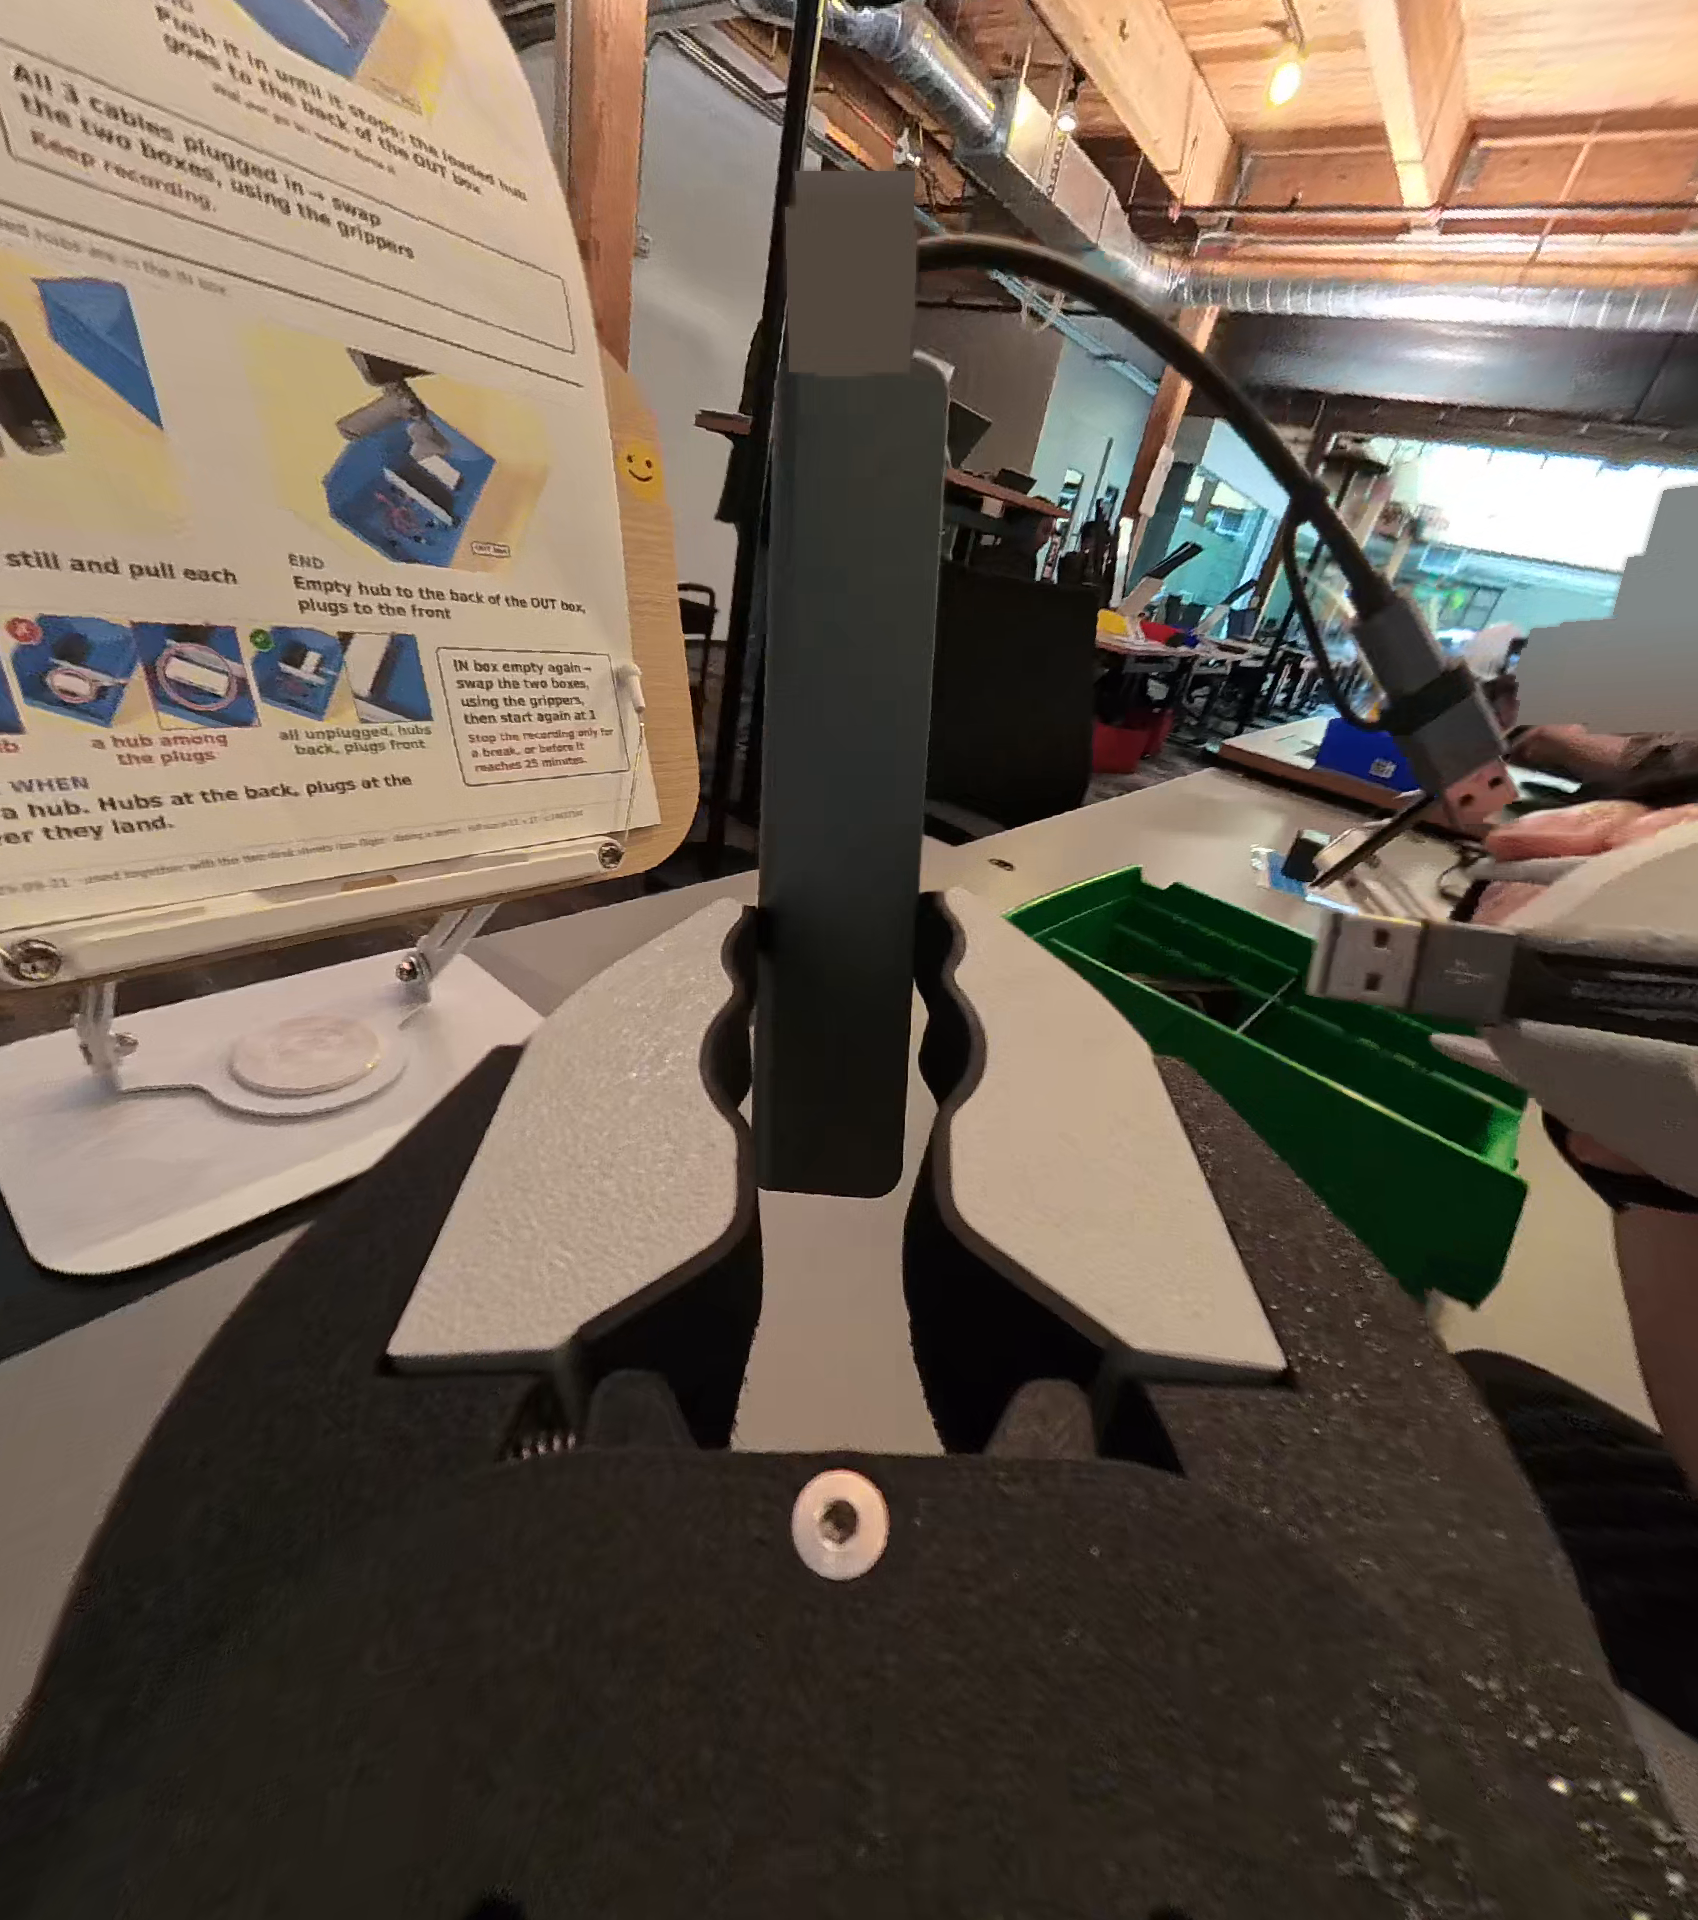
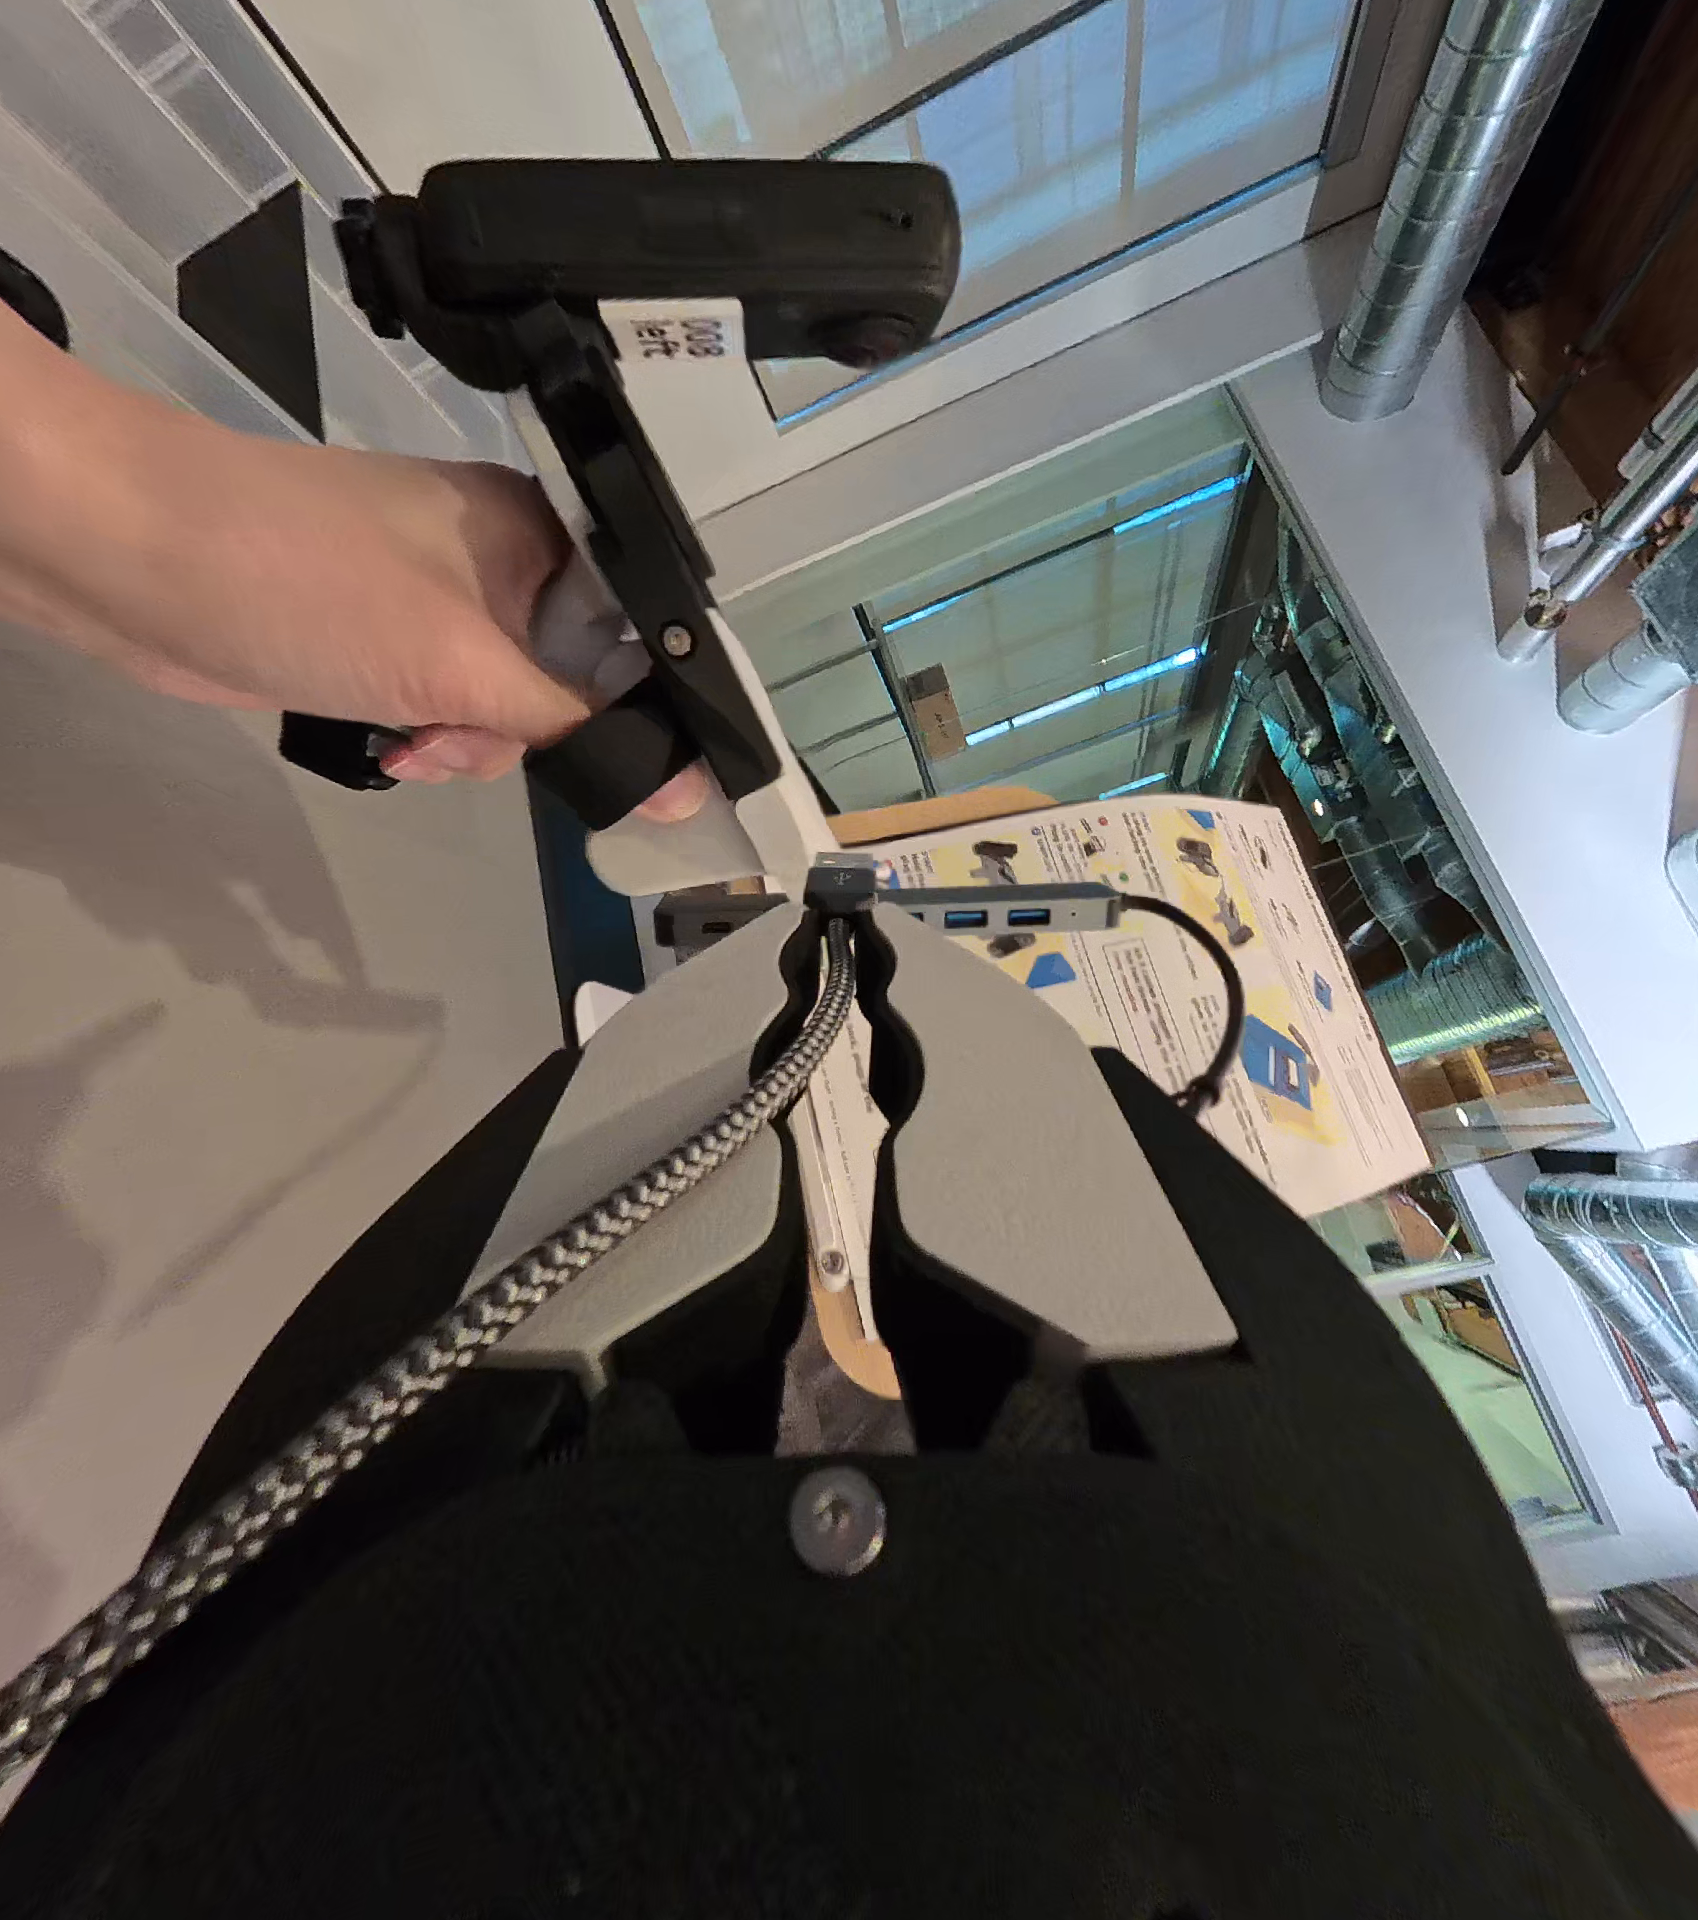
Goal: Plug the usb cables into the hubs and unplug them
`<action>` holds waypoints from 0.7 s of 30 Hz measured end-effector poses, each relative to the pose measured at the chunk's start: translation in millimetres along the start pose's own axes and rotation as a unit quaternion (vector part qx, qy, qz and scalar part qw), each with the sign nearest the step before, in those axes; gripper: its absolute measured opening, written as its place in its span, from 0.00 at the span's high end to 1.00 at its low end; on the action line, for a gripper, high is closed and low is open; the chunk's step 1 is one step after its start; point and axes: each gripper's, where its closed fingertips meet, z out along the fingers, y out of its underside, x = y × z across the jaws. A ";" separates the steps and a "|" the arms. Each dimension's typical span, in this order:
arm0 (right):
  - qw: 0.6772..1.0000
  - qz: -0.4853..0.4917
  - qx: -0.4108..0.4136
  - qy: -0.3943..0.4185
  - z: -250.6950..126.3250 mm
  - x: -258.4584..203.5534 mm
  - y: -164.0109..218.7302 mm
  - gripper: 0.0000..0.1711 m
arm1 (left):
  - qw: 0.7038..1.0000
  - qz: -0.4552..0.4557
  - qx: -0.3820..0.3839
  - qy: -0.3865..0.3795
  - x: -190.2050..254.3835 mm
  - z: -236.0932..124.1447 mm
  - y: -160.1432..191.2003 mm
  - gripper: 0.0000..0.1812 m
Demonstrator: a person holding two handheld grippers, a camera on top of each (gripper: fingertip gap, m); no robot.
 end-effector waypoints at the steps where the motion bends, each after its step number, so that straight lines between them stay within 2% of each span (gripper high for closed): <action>1: 1.000 0.005 -0.008 0.005 1.5 1.2 2.0 0.96 | 1.000 0.012 -0.003 -0.002 2.5 1.1 0.9 0.84; 7: 0.996 0.060 -0.060 0.036 4.3 16.8 22.9 0.96 | 0.997 0.069 -0.015 -0.009 14.4 5.9 4.6 0.84; 15: 0.994 0.069 -0.078 0.039 0.7 23.8 37.4 0.96 | 0.997 -0.001 0.000 0.074 31.4 7.6 2.0 0.84; 21: 0.994 0.075 -0.073 0.026 -1.9 23.6 37.5 0.96 | 0.995 -0.019 0.000 0.095 35.8 9.3 4.2 0.84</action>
